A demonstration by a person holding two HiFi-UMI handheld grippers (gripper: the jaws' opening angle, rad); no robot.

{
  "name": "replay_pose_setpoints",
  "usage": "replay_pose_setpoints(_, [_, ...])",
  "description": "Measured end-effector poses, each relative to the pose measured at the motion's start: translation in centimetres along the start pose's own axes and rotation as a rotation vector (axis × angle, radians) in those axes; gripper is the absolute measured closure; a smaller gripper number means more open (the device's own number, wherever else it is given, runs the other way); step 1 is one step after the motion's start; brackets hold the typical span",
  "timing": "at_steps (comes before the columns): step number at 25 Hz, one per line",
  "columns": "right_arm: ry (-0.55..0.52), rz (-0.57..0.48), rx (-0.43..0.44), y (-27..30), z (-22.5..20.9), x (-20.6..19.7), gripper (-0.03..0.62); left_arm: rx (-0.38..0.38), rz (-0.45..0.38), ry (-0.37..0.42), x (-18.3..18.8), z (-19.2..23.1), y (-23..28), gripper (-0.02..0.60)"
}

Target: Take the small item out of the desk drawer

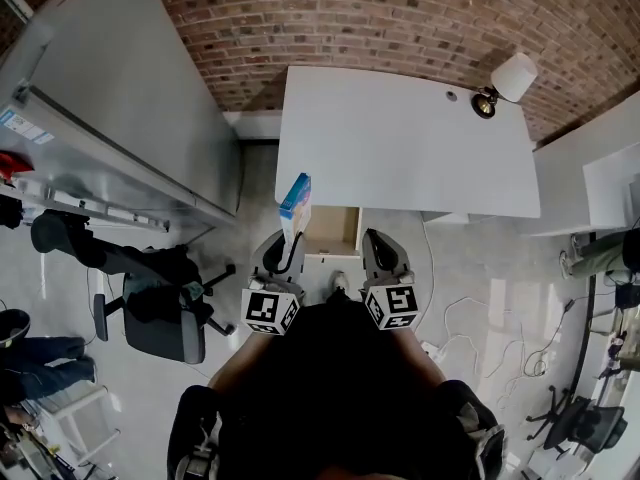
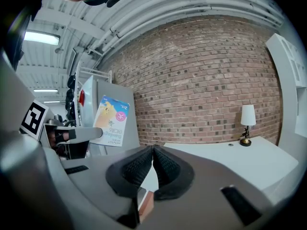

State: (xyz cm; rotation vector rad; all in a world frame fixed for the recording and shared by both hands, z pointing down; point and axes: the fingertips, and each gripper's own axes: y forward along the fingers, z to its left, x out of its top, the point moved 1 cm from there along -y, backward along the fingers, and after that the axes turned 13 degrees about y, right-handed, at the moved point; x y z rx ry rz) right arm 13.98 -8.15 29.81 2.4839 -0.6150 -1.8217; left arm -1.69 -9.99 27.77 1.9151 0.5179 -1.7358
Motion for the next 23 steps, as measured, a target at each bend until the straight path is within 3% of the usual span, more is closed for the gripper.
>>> replay_pose_setpoints(23, [0.013, 0.007, -0.02, -0.6, -0.4, -0.6, 0.566, 0.0, 0.041, -0.061, -1.7, -0.1, -0.2, 0.492])
